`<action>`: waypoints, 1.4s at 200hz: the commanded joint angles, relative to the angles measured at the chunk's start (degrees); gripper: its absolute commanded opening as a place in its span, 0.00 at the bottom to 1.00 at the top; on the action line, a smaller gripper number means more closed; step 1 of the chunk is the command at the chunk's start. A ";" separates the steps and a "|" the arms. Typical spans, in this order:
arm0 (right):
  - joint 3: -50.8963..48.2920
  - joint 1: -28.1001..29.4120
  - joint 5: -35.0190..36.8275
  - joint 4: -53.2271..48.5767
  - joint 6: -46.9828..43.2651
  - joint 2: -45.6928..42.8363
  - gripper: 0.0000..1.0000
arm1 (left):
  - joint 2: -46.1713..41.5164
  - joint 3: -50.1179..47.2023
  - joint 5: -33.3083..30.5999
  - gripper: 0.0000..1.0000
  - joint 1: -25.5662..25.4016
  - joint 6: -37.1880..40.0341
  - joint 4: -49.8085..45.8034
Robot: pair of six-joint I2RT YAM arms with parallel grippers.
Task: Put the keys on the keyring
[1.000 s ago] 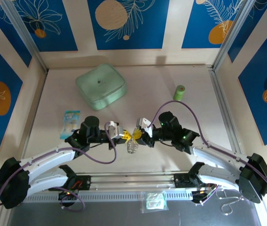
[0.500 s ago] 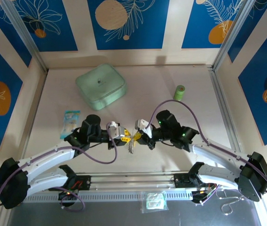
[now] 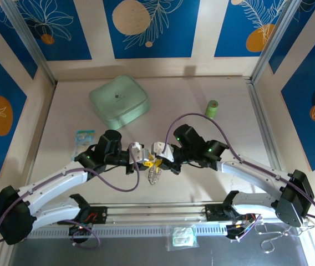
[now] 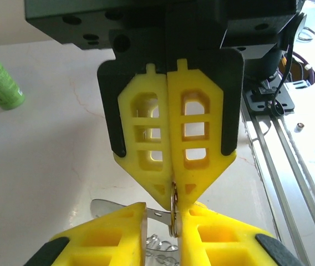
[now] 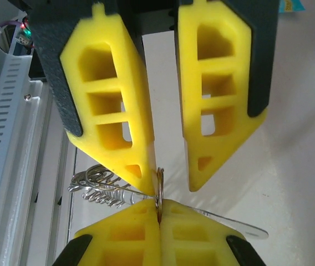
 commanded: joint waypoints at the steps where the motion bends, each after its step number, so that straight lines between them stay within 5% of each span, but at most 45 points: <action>1: 2.15 0.62 -0.58 -0.79 -1.08 0.06 0.00 | 0.39 1.91 1.15 0.20 -0.52 1.94 -2.72; 30: 2.32 0.92 -1.36 0.54 -0.54 0.16 0.00 | 1.09 2.30 1.02 0.18 -0.52 2.63 -4.00; 68: 2.22 1.34 -0.59 1.16 0.37 0.52 0.00 | 1.02 1.84 1.87 0.00 -0.46 0.78 -0.90; 98: -4.14 -2.06 -3.83 8.06 5.48 -4.68 0.27 | 0.33 -0.74 3.85 0.00 -0.49 -4.03 5.12; 133: -11.98 -4.60 -8.36 16.52 11.32 -9.35 0.30 | 0.40 -5.87 6.11 0.00 -0.52 -11.11 17.56; 220: -15.77 -4.62 -8.82 23.94 13.39 -9.30 0.26 | 1.18 -8.61 7.70 0.00 -0.52 -14.44 23.13; 270: -15.08 -4.69 -9.59 22.79 12.50 -8.83 0.02 | 1.19 -8.24 7.17 0.00 -0.49 -14.56 23.07; 280: -14.29 -4.66 -9.40 21.11 11.57 -8.90 0.00 | 1.05 -7.77 6.05 0.18 -0.44 -14.45 22.05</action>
